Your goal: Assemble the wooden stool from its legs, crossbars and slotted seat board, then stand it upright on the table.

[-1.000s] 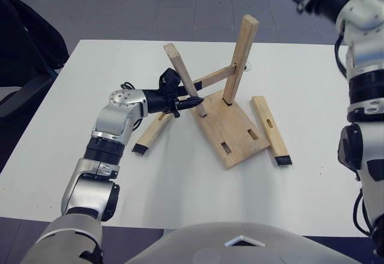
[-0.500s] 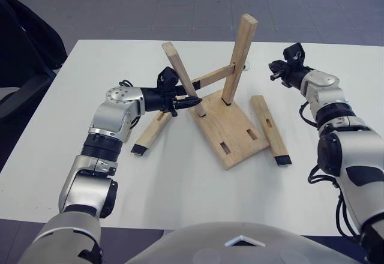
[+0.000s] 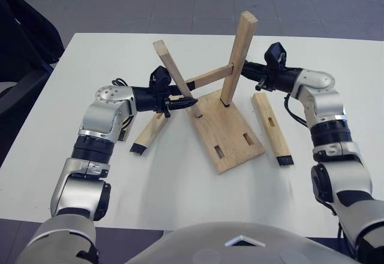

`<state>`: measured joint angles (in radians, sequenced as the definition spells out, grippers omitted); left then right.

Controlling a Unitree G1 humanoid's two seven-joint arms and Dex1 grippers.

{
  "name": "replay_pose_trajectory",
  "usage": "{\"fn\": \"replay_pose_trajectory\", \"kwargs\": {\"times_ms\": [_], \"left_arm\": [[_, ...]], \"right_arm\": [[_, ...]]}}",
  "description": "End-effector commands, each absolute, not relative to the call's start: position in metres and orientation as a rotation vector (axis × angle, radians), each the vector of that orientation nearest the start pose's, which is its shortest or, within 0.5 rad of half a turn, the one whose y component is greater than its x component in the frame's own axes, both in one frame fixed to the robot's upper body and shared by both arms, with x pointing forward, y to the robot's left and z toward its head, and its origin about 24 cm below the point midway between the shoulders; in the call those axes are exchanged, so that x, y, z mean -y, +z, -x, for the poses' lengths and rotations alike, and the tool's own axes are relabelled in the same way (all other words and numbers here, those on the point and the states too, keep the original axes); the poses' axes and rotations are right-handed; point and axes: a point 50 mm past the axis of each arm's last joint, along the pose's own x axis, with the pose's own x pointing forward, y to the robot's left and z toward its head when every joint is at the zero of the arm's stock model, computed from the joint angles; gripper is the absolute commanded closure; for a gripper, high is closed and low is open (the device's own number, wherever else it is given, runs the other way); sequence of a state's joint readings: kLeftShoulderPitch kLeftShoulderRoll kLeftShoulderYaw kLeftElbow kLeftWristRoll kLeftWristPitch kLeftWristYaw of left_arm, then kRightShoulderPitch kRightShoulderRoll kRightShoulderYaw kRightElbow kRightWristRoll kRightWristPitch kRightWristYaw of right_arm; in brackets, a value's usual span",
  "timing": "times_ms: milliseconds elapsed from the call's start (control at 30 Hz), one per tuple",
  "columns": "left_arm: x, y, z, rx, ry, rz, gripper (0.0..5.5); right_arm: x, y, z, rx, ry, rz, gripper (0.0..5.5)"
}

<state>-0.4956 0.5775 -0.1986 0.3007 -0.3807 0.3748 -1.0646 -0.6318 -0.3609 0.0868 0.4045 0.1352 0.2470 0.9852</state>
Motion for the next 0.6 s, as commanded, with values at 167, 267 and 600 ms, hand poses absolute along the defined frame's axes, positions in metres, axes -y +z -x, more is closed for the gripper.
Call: {"fn": "replay_pose_trajectory", "kwargs": {"times_ms": [167, 267, 600], "left_arm": [[-0.178, 0.027, -0.281, -0.704, -1.075, -0.14, 3.45], [-0.178, 0.029, -0.283, -0.696, -1.07, -0.136, 3.45], [-0.18, 0.032, -0.285, -0.663, -1.055, -0.137, 3.45]], "right_arm": [[0.144, 0.108, -0.333, -0.2, 1.106, 0.247, 4.89], [0.159, 0.101, -0.329, -0.226, 1.059, 0.244, 4.89], [0.225, 0.087, -0.34, -0.294, 0.753, 0.23, 4.89]]}}
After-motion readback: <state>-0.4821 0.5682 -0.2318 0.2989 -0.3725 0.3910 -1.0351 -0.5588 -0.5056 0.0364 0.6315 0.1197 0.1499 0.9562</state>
